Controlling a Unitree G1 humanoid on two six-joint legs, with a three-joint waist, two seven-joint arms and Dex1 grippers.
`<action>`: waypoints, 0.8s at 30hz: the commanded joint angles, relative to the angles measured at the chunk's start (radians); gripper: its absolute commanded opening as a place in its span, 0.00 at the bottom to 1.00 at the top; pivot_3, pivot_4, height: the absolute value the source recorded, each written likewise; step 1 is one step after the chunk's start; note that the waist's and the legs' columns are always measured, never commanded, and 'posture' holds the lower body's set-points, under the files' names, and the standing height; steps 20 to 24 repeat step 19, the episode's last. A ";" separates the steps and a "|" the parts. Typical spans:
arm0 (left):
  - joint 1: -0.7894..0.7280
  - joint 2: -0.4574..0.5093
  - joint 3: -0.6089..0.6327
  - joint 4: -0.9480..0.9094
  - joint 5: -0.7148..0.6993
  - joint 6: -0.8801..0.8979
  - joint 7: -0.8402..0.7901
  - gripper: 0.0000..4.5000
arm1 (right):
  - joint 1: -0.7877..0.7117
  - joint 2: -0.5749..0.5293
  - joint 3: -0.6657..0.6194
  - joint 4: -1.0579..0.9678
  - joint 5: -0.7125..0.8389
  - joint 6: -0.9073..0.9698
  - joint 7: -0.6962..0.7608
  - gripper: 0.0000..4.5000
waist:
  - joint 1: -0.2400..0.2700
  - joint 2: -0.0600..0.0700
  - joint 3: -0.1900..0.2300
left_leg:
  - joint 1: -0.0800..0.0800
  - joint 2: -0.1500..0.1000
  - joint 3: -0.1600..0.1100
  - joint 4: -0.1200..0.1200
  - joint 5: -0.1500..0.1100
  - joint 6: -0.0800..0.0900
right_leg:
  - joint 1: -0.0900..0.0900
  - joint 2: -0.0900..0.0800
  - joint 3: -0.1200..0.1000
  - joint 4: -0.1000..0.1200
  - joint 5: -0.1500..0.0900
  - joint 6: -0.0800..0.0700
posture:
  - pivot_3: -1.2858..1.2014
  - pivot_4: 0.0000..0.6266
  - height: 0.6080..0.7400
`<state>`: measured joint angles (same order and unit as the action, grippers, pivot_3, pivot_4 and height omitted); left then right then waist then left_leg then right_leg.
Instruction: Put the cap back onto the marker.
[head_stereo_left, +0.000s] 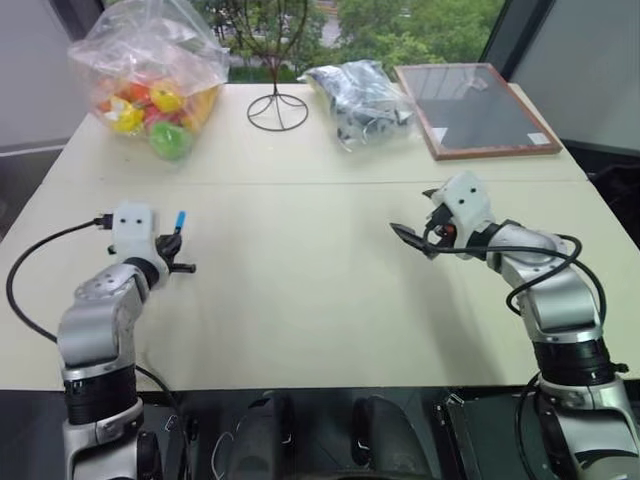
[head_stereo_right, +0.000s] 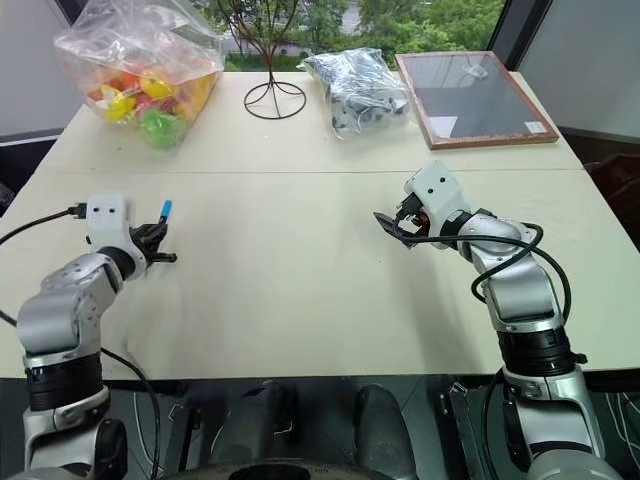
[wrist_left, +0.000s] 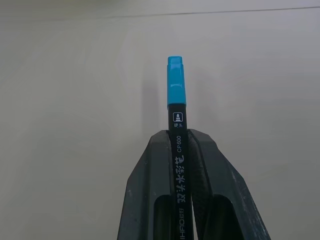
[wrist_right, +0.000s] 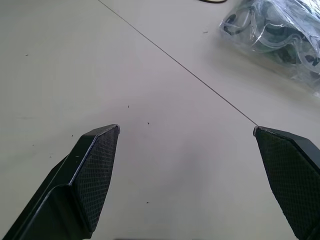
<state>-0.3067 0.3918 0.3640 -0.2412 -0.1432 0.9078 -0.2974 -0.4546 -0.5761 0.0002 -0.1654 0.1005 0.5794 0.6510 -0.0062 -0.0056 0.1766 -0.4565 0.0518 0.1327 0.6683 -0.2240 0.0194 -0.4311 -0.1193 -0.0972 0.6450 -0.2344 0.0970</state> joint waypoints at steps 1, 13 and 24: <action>0.008 0.006 -0.027 0.033 -0.010 -0.108 -0.016 0.10 | -0.014 0.006 0.013 0.010 -0.011 -0.044 -0.016 1.00 | -0.001 0.000 0.000 | 0.000 0.000 0.000 0.000 0.000 0.000 | 0.000 0.000 0.000 0.000 0.000 0.000 | 0.52 0.24 1.00; -0.103 0.070 0.035 0.130 -0.119 -0.257 -0.064 0.97 | -0.021 0.006 -0.063 0.065 0.001 -0.090 -0.103 1.00 | -0.003 0.000 0.000 | 0.000 0.000 0.000 -0.001 0.000 0.000 | 0.000 0.000 0.000 0.000 0.000 0.000 | 0.52 0.24 1.00; -0.132 0.233 0.095 0.184 -0.150 -0.284 -0.132 0.97 | -0.059 0.027 -0.184 0.186 0.035 -0.176 -0.190 1.00 | -0.008 0.000 0.000 | 0.000 0.000 0.001 -0.002 0.000 -0.001 | -0.001 0.000 0.000 -0.001 0.000 0.000 | 0.52 0.24 1.00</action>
